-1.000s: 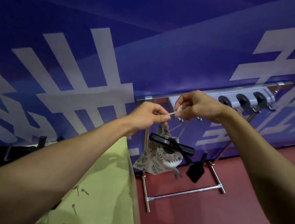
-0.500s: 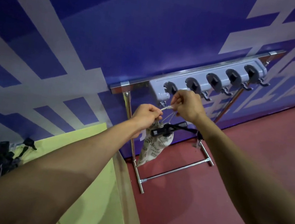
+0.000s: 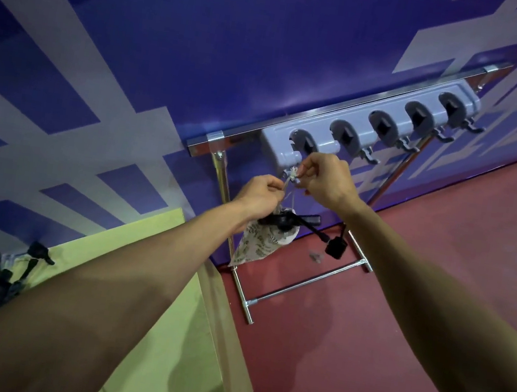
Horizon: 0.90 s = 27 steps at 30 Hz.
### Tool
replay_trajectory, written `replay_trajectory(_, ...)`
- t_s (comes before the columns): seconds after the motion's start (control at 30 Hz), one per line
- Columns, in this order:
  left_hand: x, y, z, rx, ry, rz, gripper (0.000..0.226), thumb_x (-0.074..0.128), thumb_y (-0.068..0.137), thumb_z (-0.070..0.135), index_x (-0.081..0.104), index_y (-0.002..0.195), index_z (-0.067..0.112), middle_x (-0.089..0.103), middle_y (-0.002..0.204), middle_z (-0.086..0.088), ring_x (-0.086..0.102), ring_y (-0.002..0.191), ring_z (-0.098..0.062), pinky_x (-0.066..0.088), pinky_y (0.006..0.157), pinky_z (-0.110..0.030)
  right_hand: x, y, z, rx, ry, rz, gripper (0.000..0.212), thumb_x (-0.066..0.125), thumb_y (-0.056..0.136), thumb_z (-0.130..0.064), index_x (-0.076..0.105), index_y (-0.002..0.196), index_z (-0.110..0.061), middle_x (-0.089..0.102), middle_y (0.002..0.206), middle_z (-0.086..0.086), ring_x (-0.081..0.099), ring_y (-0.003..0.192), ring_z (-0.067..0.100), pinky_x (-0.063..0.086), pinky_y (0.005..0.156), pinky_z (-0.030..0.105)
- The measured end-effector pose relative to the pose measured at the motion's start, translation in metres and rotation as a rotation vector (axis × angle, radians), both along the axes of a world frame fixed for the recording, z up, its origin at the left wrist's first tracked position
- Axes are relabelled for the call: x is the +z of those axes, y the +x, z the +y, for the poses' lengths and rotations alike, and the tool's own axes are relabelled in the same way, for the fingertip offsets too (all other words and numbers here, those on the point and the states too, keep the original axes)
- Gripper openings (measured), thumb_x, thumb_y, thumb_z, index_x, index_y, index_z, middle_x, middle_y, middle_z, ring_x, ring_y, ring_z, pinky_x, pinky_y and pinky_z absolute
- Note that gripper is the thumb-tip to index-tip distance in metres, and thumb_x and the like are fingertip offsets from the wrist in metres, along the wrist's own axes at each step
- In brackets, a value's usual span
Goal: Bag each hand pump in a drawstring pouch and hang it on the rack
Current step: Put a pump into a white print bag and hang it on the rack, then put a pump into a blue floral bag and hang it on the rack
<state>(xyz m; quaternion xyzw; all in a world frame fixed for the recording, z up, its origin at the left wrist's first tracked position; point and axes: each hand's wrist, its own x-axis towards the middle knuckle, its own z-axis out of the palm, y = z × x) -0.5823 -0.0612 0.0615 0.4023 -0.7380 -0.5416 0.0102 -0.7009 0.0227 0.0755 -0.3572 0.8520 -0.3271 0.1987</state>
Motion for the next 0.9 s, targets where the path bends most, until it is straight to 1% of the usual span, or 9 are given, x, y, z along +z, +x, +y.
replay_trajectory(0.1,0.014,0.016,-0.01,-0.012,-0.027,0.014,0.029,0.052,0.088,0.007,0.063,0.114,0.015,0.064,0.102,-0.001,0.06,0.101,-0.015,0.045,0.093,-0.026,0.009,0.005,0.003,-0.01,0.009,0.094,0.018,0.056,0.081,-0.002,0.067,0.083,-0.016,0.07,0.083,0.007,0.068,0.08,0.024,0.055,0.077,0.033)
replay_trajectory(0.17,0.026,0.032,-0.019,0.021,-0.042,0.039,0.027,0.053,0.089,0.006,0.063,0.113,0.014,0.063,0.104,-0.001,0.058,0.099,-0.013,0.044,0.083,-0.019,0.018,0.013,0.0,-0.001,-0.005,0.192,0.015,0.059,0.08,-0.008,0.067,0.089,-0.018,0.065,0.091,0.006,0.062,0.085,0.025,0.052,0.077,0.037)
replay_trajectory(0.3,0.054,0.084,-0.034,0.133,-0.078,0.096,0.024,0.054,0.089,0.007,0.063,0.111,0.012,0.063,0.099,-0.005,0.056,0.088,-0.014,0.042,0.066,-0.016,0.042,0.05,-0.017,0.13,-0.071,0.263,0.016,0.063,0.077,-0.01,0.067,0.09,-0.018,0.052,0.088,0.001,0.049,0.082,0.016,0.041,0.077,0.029)
replay_trajectory(0.4,0.071,0.131,-0.043,0.213,-0.071,0.126,0.022,0.052,0.09,0.005,0.062,0.108,0.013,0.061,0.096,-0.005,0.056,0.089,-0.015,0.04,0.063,-0.016,0.055,0.096,-0.037,0.296,-0.085,0.243,0.016,0.064,0.076,-0.007,0.068,0.091,-0.012,0.052,0.083,0.001,0.049,0.081,0.015,0.034,0.073,0.02)
replay_trajectory(0.47,0.077,0.171,-0.048,0.301,-0.066,0.156,0.019,0.052,0.089,0.004,0.06,0.103,0.015,0.061,0.094,-0.006,0.057,0.087,-0.018,0.042,0.069,-0.02,0.061,0.135,-0.055,0.414,-0.079,0.213,0.016,0.064,0.077,-0.008,0.069,0.092,-0.014,0.055,0.082,0.001,0.051,0.078,0.015,0.032,0.07,0.017)
replay_trajectory(0.67,0.074,0.309,-0.058,0.563,-0.059,0.121,0.014,0.055,0.085,0.006,0.056,0.09,0.019,0.062,0.087,-0.006,0.062,0.078,-0.019,0.043,0.068,-0.025,0.059,0.268,-0.1,0.711,0.052,-0.004,0.012,0.06,0.087,-0.011,0.066,0.098,-0.012,0.066,0.084,0.007,0.07,0.071,0.025,0.051,0.051,0.023)
replay_trajectory(0.77,0.061,0.391,-0.058,0.718,-0.04,0.109,0.017,0.055,0.085,0.006,0.054,0.082,0.022,0.063,0.095,-0.012,0.061,0.072,-0.021,0.048,0.077,-0.034,0.049,0.337,-0.115,0.813,0.147,-0.02,0.014,0.059,0.088,-0.012,0.065,0.101,-0.01,0.069,0.092,0.013,0.07,0.077,0.029,0.056,0.058,0.033)
replay_trajectory(0.83,0.051,0.435,-0.055,0.808,-0.021,0.104,0.018,0.054,0.085,0.002,0.052,0.081,0.02,0.062,0.086,-0.012,0.058,0.064,-0.018,0.047,0.066,-0.027,0.04,0.372,-0.12,0.854,0.206,-0.029,0.014,0.059,0.088,-0.013,0.064,0.101,-0.01,0.069,0.094,0.013,0.07,0.08,0.031,0.056,0.061,0.035)
replay_trajectory(0.9,0.04,0.475,-0.052,0.842,-0.016,0.06,0.015,0.053,0.087,0.001,0.052,0.085,0.016,0.058,0.077,-0.005,0.059,0.068,-0.021,0.048,0.059,-0.022,0.031,0.403,-0.124,0.889,0.256,-0.011,0.014,0.058,0.088,-0.014,0.064,0.1,-0.011,0.068,0.095,0.012,0.07,0.081,0.032,0.058,0.064,0.038)
